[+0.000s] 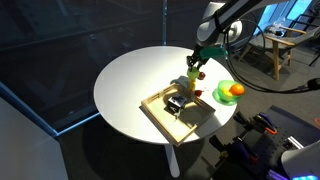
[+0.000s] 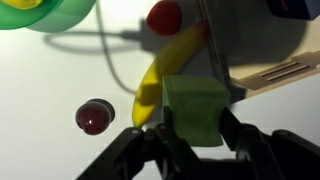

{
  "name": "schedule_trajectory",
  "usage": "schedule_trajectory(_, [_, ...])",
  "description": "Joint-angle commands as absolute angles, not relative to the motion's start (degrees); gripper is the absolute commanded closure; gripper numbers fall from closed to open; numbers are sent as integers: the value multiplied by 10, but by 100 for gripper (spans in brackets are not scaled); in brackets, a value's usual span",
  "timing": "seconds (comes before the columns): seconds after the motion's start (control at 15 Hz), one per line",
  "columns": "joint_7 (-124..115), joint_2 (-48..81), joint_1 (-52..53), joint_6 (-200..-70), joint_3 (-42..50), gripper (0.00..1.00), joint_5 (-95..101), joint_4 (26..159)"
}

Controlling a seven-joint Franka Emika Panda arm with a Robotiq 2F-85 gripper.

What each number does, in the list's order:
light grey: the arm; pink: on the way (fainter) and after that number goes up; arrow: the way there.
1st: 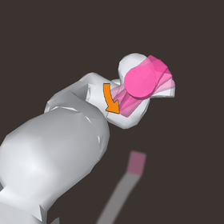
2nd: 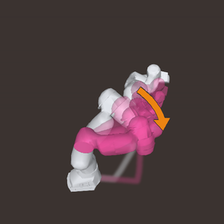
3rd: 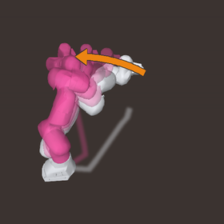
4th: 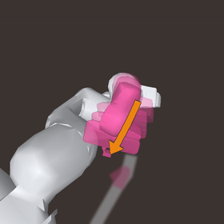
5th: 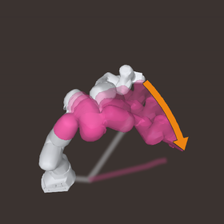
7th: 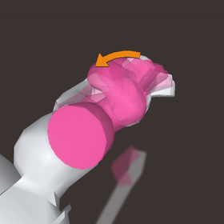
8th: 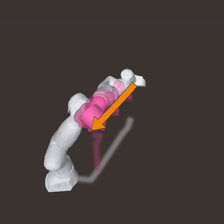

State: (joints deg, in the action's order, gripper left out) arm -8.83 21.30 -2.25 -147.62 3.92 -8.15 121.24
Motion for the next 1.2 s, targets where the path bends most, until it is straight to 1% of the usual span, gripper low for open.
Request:
schedule_trajectory(0.0, [-84,180,-15,-1478,33,75,-68,1247])
schedule_trajectory(1.13, [-39,133,7,-1482,-24,75,-78,1322])
